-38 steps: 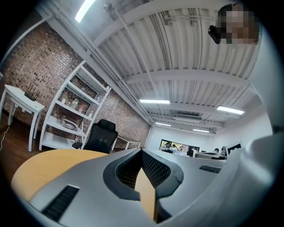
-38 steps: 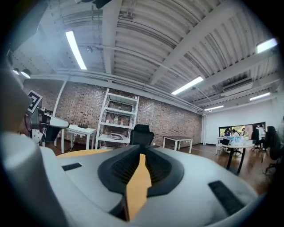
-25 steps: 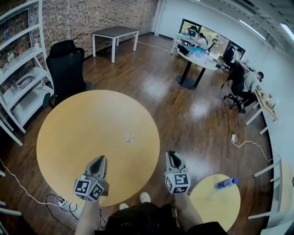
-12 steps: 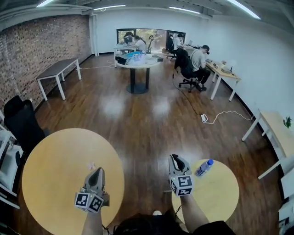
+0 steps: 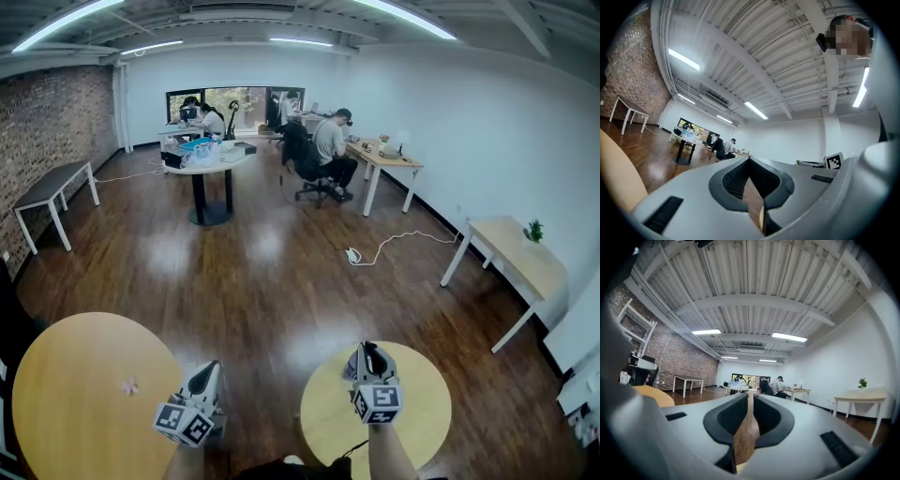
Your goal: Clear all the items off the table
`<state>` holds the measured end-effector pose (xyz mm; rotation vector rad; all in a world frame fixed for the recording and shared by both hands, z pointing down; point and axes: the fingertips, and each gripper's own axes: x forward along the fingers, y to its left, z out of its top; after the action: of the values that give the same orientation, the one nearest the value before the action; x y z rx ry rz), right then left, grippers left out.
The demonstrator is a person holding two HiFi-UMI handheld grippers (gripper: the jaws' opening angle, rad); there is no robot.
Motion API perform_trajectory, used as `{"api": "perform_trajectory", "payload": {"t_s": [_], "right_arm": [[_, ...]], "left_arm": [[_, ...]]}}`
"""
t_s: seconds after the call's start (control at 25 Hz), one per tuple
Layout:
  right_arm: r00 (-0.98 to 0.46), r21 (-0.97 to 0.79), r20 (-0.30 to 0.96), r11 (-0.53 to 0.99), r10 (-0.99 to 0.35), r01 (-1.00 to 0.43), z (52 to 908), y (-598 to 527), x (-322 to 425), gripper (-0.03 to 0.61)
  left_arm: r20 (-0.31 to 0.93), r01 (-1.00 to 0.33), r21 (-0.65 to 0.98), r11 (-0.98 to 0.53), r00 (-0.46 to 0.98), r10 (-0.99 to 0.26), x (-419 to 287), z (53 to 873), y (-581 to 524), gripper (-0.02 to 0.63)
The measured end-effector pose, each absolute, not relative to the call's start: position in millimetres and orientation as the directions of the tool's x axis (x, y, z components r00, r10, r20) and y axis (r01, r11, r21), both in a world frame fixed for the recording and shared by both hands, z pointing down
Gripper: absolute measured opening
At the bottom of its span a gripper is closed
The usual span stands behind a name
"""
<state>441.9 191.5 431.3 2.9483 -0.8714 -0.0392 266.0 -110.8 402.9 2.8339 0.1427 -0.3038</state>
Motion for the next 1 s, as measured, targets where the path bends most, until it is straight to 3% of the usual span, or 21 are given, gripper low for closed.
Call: {"api": "perform_trajectory", "payload": {"t_s": [0.44,0.92,1.0], "right_arm": [[0.955,0.094,-0.008,-0.951,-0.298,-0.296,422,312,435,0.043],[0.936,0.096,0.067,-0.931,-0.346,-0.352,453,290,462,0.044],[0.926,0.081,0.094,-0.924,-0.366,-0.373,459,281,469,0.104]], "left_arm": [[-0.222,0.301,0.266,-0.916,0.944,0.245,338,406,-60,0.001],[-0.189,0.309,0.283,-0.908,0.946,0.263,338,422,-59,0.001],[-0.172,0.297,0.288,-0.910,0.951,0.256,338,426,-61,0.000]]}}
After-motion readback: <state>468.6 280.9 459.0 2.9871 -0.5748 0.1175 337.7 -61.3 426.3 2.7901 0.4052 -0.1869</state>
